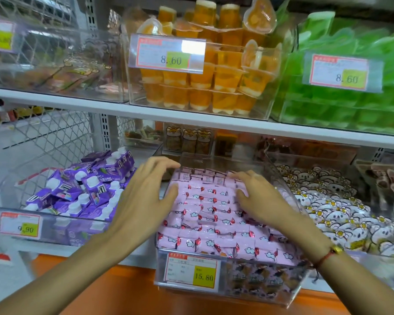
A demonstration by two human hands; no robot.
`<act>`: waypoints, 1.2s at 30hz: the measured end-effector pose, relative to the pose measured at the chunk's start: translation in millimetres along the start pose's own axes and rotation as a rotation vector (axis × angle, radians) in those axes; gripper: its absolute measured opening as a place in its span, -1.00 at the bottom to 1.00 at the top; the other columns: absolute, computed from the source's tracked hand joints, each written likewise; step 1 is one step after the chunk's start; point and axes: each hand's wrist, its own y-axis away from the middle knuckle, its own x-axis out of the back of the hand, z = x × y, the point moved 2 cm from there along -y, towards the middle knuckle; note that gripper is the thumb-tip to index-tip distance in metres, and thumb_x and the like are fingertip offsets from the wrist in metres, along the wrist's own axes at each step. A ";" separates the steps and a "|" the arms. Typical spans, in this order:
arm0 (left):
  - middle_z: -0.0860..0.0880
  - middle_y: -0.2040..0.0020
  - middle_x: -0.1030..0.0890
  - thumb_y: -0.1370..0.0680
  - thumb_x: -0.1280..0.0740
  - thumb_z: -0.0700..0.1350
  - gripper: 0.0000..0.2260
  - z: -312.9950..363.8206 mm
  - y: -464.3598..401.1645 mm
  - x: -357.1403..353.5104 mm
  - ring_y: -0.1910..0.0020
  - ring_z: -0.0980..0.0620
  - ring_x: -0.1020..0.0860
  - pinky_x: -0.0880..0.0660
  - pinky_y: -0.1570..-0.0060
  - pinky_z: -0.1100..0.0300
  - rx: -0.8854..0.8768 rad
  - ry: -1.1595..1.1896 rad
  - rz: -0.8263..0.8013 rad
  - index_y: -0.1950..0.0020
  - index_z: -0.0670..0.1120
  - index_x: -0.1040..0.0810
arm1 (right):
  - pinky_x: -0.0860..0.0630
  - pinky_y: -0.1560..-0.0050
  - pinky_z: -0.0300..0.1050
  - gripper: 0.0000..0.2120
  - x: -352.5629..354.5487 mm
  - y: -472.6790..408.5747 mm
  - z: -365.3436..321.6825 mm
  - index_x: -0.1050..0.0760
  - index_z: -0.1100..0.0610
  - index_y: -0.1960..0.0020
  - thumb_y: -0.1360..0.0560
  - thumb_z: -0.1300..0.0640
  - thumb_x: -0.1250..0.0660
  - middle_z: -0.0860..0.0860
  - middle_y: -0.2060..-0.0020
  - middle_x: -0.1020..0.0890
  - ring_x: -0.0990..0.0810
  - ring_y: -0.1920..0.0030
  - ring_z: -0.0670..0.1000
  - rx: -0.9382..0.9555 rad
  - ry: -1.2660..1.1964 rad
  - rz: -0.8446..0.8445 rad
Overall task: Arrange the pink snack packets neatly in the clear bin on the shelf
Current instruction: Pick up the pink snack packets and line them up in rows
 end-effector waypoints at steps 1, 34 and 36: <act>0.22 -0.12 -0.43 -0.53 -0.30 -0.14 -0.75 6.6 -7.8 -1.1 -0.11 0.20 -0.39 -0.31 0.04 0.26 -0.052 -0.012 -0.009 -0.19 0.06 -0.49 | -0.41 -0.22 0.02 -0.60 1.5 5.0 1.3 -0.32 0.04 -0.40 -0.58 0.15 -0.17 0.11 -0.30 -0.41 -0.38 -0.29 0.12 0.006 -0.002 0.024; -0.17 -0.10 -0.60 -0.61 -0.23 -0.14 -0.82 42.9 -89.2 -90.8 -0.07 -0.09 -0.58 -0.54 -0.11 -0.01 0.556 0.736 -0.035 -0.15 -0.19 -0.50 | -0.16 -0.36 0.05 -0.53 -14.3 25.3 11.9 -0.28 -0.17 -0.42 -0.57 -0.27 0.02 0.06 -0.43 -0.35 -0.26 -0.42 0.12 0.013 0.105 -0.248; -0.15 -0.06 -0.60 -0.62 -0.20 -0.16 -0.79 42.1 -82.6 -77.3 -0.03 -0.04 -0.58 -0.56 -0.02 0.12 0.589 0.784 0.082 -0.22 -0.19 -0.46 | -0.22 -0.33 0.02 -0.56 -13.3 28.2 9.1 -0.33 -0.15 -0.39 -0.58 -0.23 -0.01 0.08 -0.38 -0.40 -0.31 -0.39 0.12 0.011 0.084 -0.185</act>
